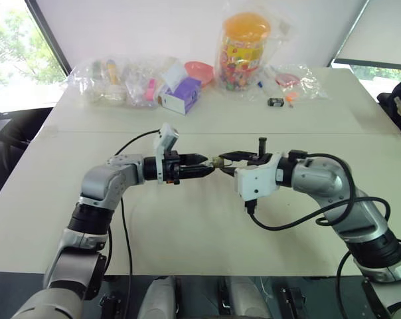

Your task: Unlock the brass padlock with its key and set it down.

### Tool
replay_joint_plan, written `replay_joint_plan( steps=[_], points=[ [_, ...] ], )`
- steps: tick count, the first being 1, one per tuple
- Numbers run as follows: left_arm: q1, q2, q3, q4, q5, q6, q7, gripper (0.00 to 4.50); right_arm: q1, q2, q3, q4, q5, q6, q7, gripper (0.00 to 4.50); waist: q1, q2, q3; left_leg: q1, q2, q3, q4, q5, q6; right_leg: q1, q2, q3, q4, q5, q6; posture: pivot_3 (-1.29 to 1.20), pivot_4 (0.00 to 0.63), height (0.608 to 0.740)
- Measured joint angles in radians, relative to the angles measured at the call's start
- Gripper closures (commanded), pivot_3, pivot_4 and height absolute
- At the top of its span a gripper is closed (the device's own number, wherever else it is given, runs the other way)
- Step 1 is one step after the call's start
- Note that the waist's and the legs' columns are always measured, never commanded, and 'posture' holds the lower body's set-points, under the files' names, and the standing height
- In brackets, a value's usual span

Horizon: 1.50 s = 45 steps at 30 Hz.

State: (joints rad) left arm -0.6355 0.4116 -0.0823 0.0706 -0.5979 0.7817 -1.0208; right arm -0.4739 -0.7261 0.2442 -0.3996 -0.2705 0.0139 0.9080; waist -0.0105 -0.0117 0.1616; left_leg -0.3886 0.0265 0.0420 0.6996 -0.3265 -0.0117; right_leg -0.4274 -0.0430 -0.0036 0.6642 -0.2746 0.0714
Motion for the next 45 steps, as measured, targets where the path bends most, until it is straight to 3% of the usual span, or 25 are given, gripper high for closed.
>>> replay_joint_plan(
  steps=[2,4,9,19,29,45],
  points=[
    [-0.001,0.000,0.009,0.000,-0.004,0.003,0.000,1.76,0.000,0.000,0.000,0.000,0.000,0.000,0.000,3.80,0.000,0.000,0.000,0.000,0.000,0.000,0.000,0.000,0.000,0.000,0.000,0.000,0.000,0.000,0.000,0.00,0.150,0.740],
    [-0.002,0.000,0.019,0.000,-0.005,0.008,0.000,2.28,0.000,0.000,0.000,0.000,0.000,0.000,0.000,3.80,0.000,0.000,0.000,0.000,0.000,0.000,0.000,0.000,0.000,0.000,0.000,0.000,0.000,0.000,0.000,0.00,0.150,0.740],
    [-0.008,-0.004,0.023,0.000,-0.034,0.017,-0.008,4.45,0.001,-0.003,-0.001,0.002,-0.001,0.007,-0.001,3.80,0.000,0.000,0.000,0.000,0.000,0.000,0.000,0.000,0.000,0.000,0.000,0.000,0.000,0.000,0.000,0.00,0.150,0.740],
    [-0.005,0.026,0.003,-0.030,-0.020,0.007,-0.040,4.45,0.002,-0.003,0.000,0.002,0.005,0.004,0.006,3.80,0.000,0.000,0.000,0.000,0.000,0.000,0.000,0.000,0.000,0.000,0.000,0.000,0.000,0.000,0.000,0.00,0.150,0.740],
    [0.023,0.024,-0.022,-0.060,0.043,-0.115,-0.025,4.45,-0.001,0.001,0.000,0.012,0.031,0.037,0.012,3.80,0.000,0.000,0.000,0.000,0.000,0.000,0.000,0.000,0.000,0.000,0.000,0.000,0.000,0.000,0.000,0.00,0.150,0.740],
    [0.094,-0.017,-0.072,-0.087,0.356,-0.711,0.049,4.45,-0.040,0.096,-0.073,-0.038,0.288,0.508,0.033,3.80,0.003,0.000,0.000,0.000,0.000,0.000,0.000,0.000,0.000,0.000,-0.001,0.000,0.000,0.000,0.000,0.00,0.150,0.740]
  ],
)
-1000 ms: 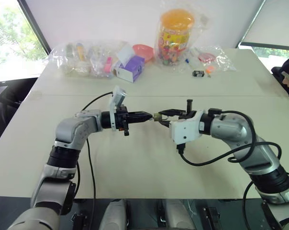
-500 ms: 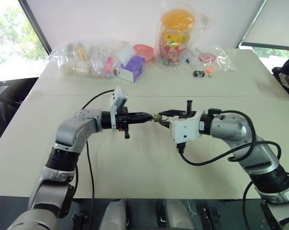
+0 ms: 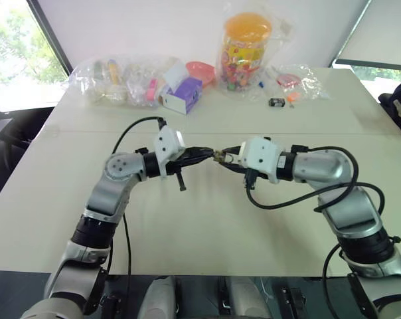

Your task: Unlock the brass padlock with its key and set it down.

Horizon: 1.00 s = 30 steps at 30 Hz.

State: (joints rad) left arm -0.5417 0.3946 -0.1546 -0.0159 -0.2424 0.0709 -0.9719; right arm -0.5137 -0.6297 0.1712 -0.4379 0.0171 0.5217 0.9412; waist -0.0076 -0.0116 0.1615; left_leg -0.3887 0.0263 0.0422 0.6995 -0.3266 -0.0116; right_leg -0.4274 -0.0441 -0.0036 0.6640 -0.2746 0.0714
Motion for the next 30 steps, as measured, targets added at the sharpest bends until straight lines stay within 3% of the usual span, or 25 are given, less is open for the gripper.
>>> replay_joint_plan(
  steps=[4,7,11,17,23,26,29,30],
  points=[
    [-0.003,-0.010,-0.006,0.023,0.036,-0.100,0.000,4.45,-0.001,0.003,-0.003,-0.019,0.043,0.050,-0.002,3.80,-0.002,0.000,0.000,0.000,0.000,0.000,0.000,0.000,0.000,0.000,0.000,0.000,0.000,0.000,0.000,0.00,0.150,0.740],
    [-0.013,-0.030,-0.009,0.022,0.015,-0.063,0.011,4.45,-0.009,0.002,0.010,-0.019,0.046,0.050,-0.006,3.80,-0.002,0.000,0.000,0.000,0.000,0.000,0.000,0.000,0.000,0.000,0.000,0.000,0.000,0.000,0.000,0.00,0.150,0.740],
    [-0.038,-0.056,0.038,0.016,-0.116,0.172,0.051,4.45,-0.020,-0.004,0.029,-0.019,0.037,0.020,-0.014,3.80,-0.004,0.000,0.000,0.000,0.000,0.000,0.000,0.000,0.000,0.000,0.001,0.000,0.000,0.000,0.000,0.00,0.150,0.740],
    [-0.051,-0.033,0.134,0.024,-0.362,0.665,0.092,4.45,-0.044,-0.054,0.054,-0.022,-0.048,-0.142,-0.042,3.80,-0.006,0.000,0.000,0.000,0.001,-0.001,0.000,0.000,0.000,0.000,0.001,0.000,0.000,0.000,0.000,0.00,0.150,0.740],
    [-0.052,-0.035,0.206,0.025,-0.489,0.861,0.134,4.45,-0.043,-0.058,0.059,-0.008,-0.087,-0.214,-0.052,3.80,-0.003,0.000,0.000,0.000,0.000,-0.001,0.000,0.000,0.000,0.000,0.000,0.000,0.000,0.000,0.000,0.00,0.150,0.740],
    [-0.053,-0.041,0.225,0.025,-0.514,0.895,0.160,3.26,-0.038,-0.060,0.059,0.001,-0.095,-0.230,-0.052,3.80,-0.003,0.000,0.000,0.000,0.000,-0.001,0.000,0.000,0.000,0.000,0.000,0.000,0.000,0.000,0.000,0.00,0.150,0.740],
    [-0.054,-0.037,0.229,0.026,-0.520,0.903,0.169,1.71,-0.033,-0.062,0.059,0.006,-0.103,-0.244,-0.052,3.80,-0.004,0.000,0.000,0.000,0.000,-0.001,0.000,0.000,0.000,0.000,0.000,0.000,0.000,0.000,0.000,0.00,0.150,0.740],
    [-0.055,-0.036,0.230,0.027,-0.523,0.903,0.169,1.71,-0.033,-0.063,0.059,0.007,-0.104,-0.245,-0.052,3.80,-0.004,0.000,0.000,0.000,0.000,-0.001,0.000,0.000,0.000,0.000,0.000,0.000,0.000,0.000,0.000,0.00,0.150,0.740]
  ],
)
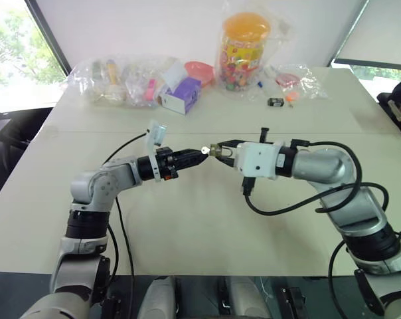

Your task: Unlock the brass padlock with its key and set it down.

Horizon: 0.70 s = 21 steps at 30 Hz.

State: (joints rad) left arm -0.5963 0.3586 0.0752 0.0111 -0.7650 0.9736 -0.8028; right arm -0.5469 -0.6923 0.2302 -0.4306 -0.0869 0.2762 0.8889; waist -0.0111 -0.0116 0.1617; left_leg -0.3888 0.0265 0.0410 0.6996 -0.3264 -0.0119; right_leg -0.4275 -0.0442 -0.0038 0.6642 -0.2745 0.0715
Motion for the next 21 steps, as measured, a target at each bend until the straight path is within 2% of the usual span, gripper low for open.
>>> replay_joint_plan(
  steps=[7,13,21],
  points=[
    [-0.046,-0.010,0.063,0.054,-0.035,0.014,0.032,1.71,0.004,-0.003,0.000,0.003,-0.009,-0.009,0.002,3.80,0.000,0.000,0.000,0.000,0.000,0.000,0.000,0.000,0.000,0.000,0.000,0.000,0.000,0.000,0.000,0.00,0.150,0.740],
    [-0.042,0.012,0.055,0.016,-0.092,0.069,-0.022,1.71,0.006,-0.003,0.001,0.003,-0.015,-0.015,0.003,3.80,0.000,0.000,0.000,0.000,0.000,0.000,0.000,0.001,-0.001,0.000,0.000,0.000,0.000,0.000,0.000,0.00,0.150,0.740],
    [-0.046,-0.023,0.058,0.017,-0.121,0.094,-0.007,1.71,0.006,-0.003,0.008,0.003,-0.023,-0.015,0.009,3.80,0.000,0.000,0.000,0.000,0.000,0.000,0.000,0.000,-0.001,0.000,0.000,0.000,0.000,0.000,0.000,0.00,0.150,0.740]
  ],
)
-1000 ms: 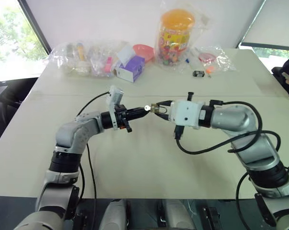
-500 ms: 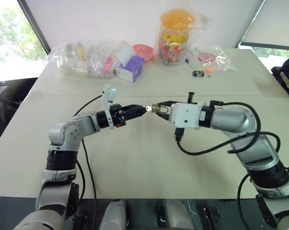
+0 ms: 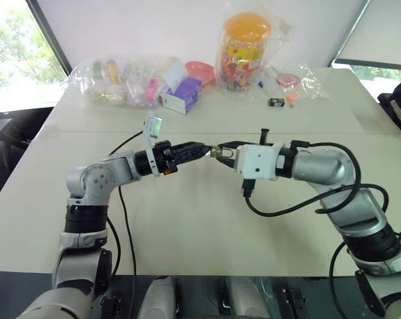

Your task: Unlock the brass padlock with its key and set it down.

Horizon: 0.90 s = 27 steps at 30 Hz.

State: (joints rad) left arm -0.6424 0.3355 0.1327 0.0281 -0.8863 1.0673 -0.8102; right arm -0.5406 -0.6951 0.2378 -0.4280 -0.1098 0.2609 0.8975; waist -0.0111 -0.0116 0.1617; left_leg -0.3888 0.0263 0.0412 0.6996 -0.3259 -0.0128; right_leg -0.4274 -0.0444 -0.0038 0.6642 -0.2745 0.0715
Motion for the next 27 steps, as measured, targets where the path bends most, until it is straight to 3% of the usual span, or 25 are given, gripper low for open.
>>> replay_joint_plan(
  steps=[16,20,23,27],
  points=[
    [0.001,-0.025,-0.050,0.000,0.038,-0.049,0.008,1.71,0.000,0.000,0.009,-0.001,-0.024,-0.007,0.002,3.80,0.000,0.000,0.000,0.000,0.000,0.000,0.000,0.000,0.000,0.000,0.000,0.000,0.000,0.000,0.000,0.00,0.150,0.740],
    [0.001,-0.025,-0.050,0.001,0.047,-0.054,0.008,3.00,0.000,0.000,0.009,-0.001,-0.026,-0.011,0.003,3.80,0.000,0.000,0.000,0.000,0.000,0.000,0.000,0.000,0.000,0.000,0.000,0.000,0.000,0.000,0.000,0.00,0.150,0.740],
    [0.001,-0.025,-0.052,0.001,0.047,-0.054,0.001,4.47,0.000,-0.001,0.011,-0.001,-0.031,-0.013,0.005,3.80,0.000,0.000,0.000,0.000,0.000,0.000,0.000,0.000,0.000,0.000,0.000,0.000,0.000,0.000,0.000,0.00,0.150,0.740],
    [0.002,-0.012,-0.062,0.000,0.047,-0.052,-0.016,4.47,0.000,-0.001,0.018,-0.001,-0.039,-0.015,0.011,3.80,0.000,0.000,0.000,0.000,0.000,0.000,0.000,0.000,0.000,0.000,0.000,0.000,0.000,0.000,0.000,0.00,0.150,0.740]
  ],
)
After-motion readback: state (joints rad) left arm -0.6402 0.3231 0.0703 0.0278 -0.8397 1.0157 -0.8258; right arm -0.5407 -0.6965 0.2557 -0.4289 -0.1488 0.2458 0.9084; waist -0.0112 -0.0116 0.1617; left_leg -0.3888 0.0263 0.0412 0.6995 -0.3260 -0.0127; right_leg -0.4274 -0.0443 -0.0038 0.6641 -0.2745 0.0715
